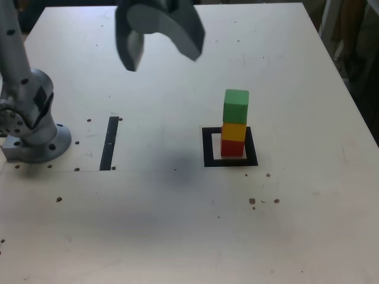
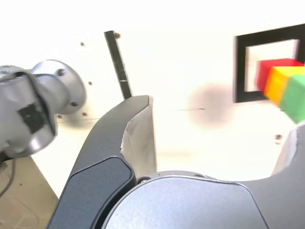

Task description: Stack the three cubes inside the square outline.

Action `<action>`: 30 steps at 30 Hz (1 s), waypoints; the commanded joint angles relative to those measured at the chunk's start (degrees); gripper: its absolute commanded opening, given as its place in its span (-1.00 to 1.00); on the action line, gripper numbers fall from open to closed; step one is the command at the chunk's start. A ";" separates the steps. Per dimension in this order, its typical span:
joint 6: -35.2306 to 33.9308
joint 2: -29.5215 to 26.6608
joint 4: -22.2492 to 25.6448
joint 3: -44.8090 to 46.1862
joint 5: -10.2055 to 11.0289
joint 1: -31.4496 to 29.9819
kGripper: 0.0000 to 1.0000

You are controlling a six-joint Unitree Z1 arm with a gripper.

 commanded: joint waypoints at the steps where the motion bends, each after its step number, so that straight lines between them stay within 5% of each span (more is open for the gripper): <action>1: -0.54 -1.98 -0.22 3.31 0.40 -0.04 0.99; 14: -3.66 -10.22 -15.13 30.02 0.43 -0.05 0.99; 30: -5.76 -11.07 -33.35 48.47 -1.86 -0.04 0.99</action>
